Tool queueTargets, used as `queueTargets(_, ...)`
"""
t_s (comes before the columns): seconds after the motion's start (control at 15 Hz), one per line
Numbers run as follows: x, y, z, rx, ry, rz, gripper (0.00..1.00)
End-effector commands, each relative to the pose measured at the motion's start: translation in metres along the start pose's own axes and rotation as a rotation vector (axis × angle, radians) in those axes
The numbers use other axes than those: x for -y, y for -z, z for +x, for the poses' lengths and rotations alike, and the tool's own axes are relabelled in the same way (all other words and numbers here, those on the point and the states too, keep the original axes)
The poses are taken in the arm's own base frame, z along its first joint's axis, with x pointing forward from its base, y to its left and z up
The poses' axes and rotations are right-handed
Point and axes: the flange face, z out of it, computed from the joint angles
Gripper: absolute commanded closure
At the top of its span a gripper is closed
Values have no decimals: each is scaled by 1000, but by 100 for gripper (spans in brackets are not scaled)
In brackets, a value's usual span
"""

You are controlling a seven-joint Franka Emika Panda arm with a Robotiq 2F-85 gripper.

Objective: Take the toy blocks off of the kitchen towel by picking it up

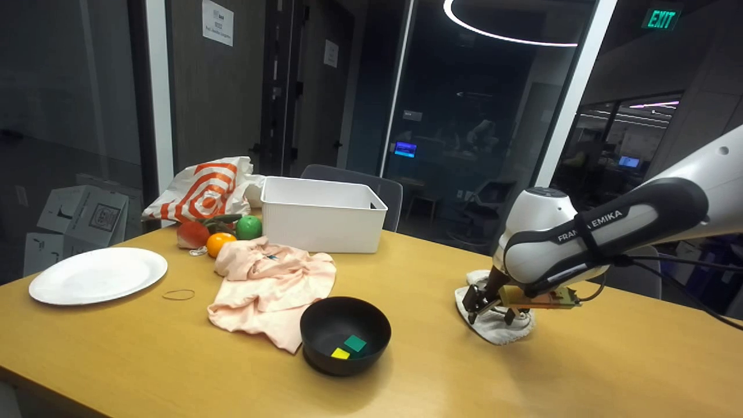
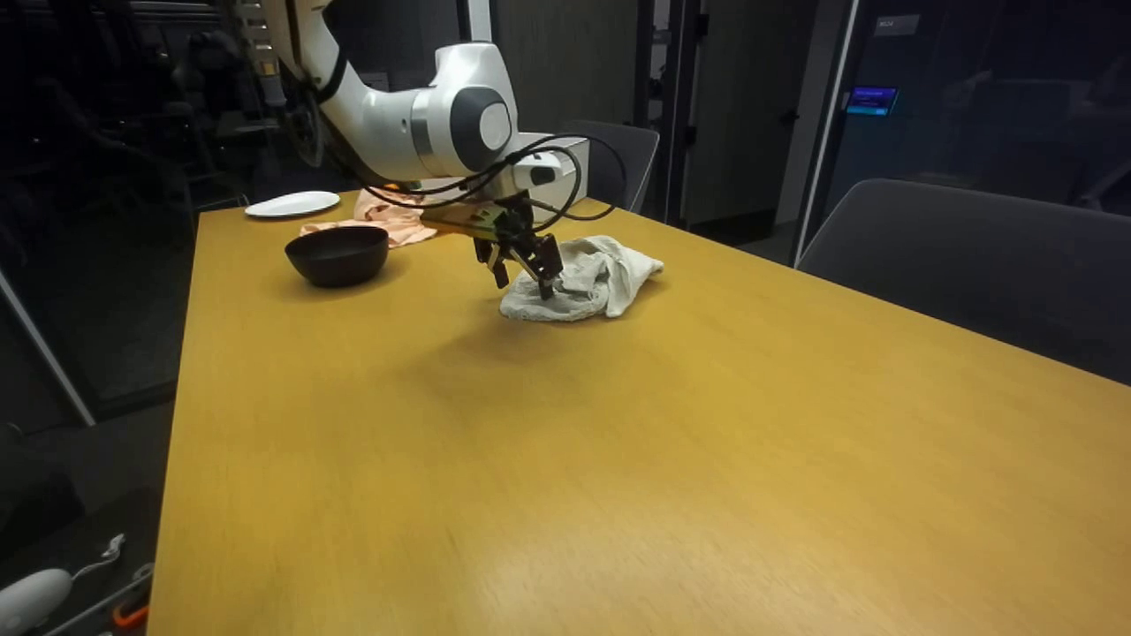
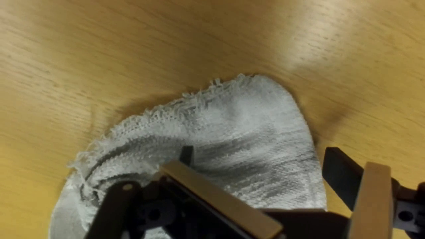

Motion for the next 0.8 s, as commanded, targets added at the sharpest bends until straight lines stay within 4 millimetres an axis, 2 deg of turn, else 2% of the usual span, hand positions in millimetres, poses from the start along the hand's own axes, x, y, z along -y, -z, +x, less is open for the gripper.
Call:
queueTargets(0.0,2,-3,0,-87,69,-95,0)
queueTargets(0.4,-7,-29,-2,-35,9,-95,0)
queueTargets(0.47,-9,-30,-2,-31,4,-88,5)
queueTargets(0.53,-11,-31,-3,-28,0,-86,26)
queueTargets(0.67,-14,-28,-2,-25,-13,-72,30)
queueTargets(0.73,-15,-27,-1,-26,-21,-68,36)
